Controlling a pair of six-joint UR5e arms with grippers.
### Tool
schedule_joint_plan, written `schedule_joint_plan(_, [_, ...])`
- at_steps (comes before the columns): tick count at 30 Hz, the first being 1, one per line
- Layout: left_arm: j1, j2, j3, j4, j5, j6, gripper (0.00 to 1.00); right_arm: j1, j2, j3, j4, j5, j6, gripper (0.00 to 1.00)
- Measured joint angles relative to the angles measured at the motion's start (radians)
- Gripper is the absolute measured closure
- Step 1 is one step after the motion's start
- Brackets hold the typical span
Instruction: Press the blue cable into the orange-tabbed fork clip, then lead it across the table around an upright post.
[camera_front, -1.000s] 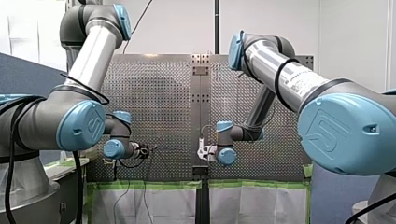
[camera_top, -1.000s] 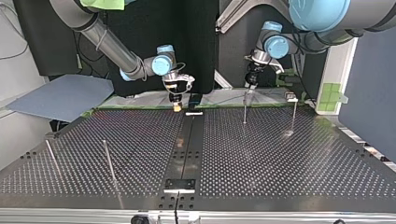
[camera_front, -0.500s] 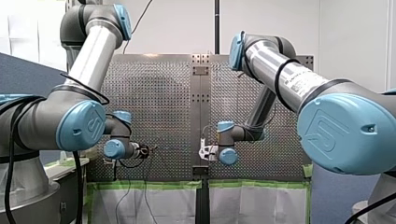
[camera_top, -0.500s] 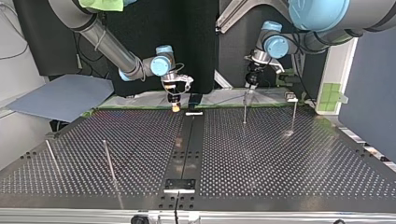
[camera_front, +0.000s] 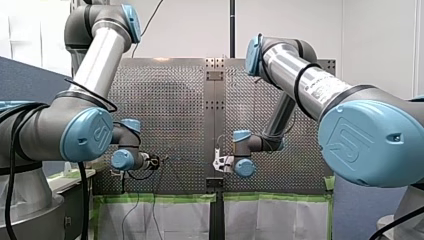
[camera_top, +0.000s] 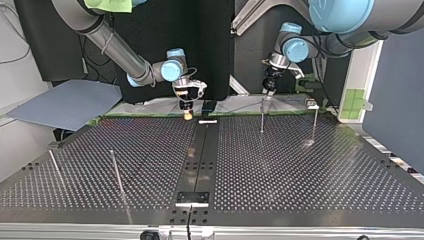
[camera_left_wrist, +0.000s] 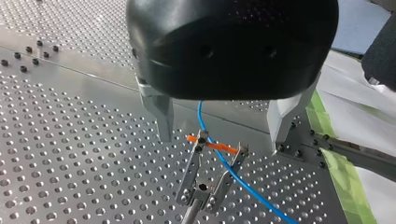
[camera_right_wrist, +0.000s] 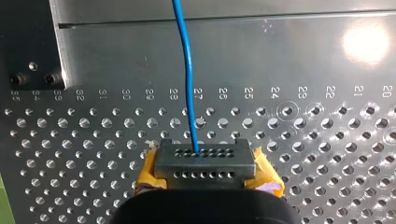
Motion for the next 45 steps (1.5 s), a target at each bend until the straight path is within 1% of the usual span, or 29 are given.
schedule_joint_plan(3, [-0.007, 0.000, 0.000, -0.002, 0.000, 0.008, 0.00, 0.000, 0.001, 0.000, 0.000, 0.000, 0.000, 1.00])
schedule_joint_plan(7, [-0.026, 0.000, 0.000, -0.005, 0.000, 0.027, 0.00, 0.000, 0.002, 0.000, -0.001, 0.000, 0.000, 1.00])
schedule_joint_plan(12, [-0.052, 0.000, 0.001, -0.004, -0.007, 0.028, 0.00, -0.001, 0.004, 0.000, -0.001, -0.007, 0.000, 1.00])
schedule_joint_plan(17, [-0.086, 0.000, 0.005, 0.007, -0.046, 0.025, 0.00, -0.001, 0.006, 0.000, 0.000, -0.012, 0.000, 1.00])
schedule_joint_plan(22, [-0.128, 0.000, 0.036, 0.020, -0.090, 0.012, 0.00, -0.002, 0.009, 0.000, 0.000, -0.013, 0.000, 1.00])
schedule_joint_plan(29, [-0.188, -0.001, 0.095, -0.017, -0.151, 0.012, 0.00, -0.002, 0.014, 0.000, 0.009, -0.015, 0.000, 1.00])
schedule_joint_plan(35, [-0.238, -0.004, 0.112, -0.037, -0.200, 0.014, 0.00, -0.004, 0.016, 0.000, 0.012, -0.016, 0.000, 1.00])
schedule_joint_plan(38, [-0.248, -0.007, 0.116, -0.039, -0.224, 0.017, 0.00, -0.004, 0.016, 0.000, 0.012, -0.016, 0.000, 1.00])
schedule_joint_plan(45, [-0.248, -0.008, 0.128, -0.041, -0.286, 0.023, 0.00, -0.005, 0.017, 0.000, 0.012, -0.016, 0.000, 1.00])
